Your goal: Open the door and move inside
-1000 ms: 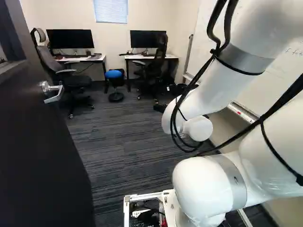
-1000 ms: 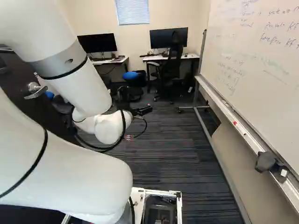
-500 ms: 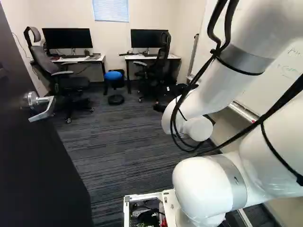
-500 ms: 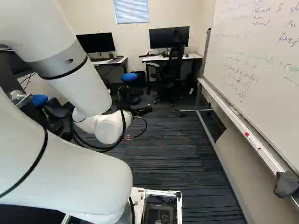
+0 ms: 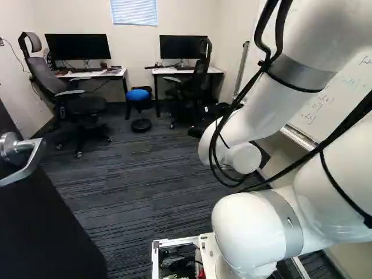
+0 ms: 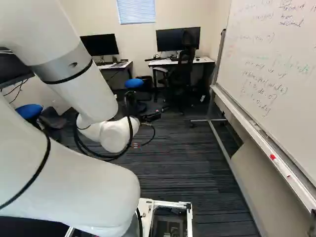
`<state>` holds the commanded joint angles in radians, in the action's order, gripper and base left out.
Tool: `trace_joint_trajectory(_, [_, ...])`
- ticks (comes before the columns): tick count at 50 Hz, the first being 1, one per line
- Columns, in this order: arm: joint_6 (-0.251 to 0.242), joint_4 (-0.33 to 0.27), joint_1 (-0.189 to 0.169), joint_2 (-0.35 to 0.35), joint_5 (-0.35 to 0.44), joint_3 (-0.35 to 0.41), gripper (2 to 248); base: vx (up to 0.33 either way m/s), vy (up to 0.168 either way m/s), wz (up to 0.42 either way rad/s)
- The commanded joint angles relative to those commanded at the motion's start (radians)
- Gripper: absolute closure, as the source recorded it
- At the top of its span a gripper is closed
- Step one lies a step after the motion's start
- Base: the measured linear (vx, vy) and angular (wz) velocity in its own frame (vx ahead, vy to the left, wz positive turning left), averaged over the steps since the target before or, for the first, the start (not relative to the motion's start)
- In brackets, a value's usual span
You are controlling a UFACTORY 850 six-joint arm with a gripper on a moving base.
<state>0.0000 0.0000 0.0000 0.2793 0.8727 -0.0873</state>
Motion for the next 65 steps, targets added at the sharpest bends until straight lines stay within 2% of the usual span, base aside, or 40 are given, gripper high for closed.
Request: trace_joint_trajectory(65, [0.000, 0.000, 0.000, 0.000, 0.000, 0.000, 3, 0.212, 0.006, -0.014])
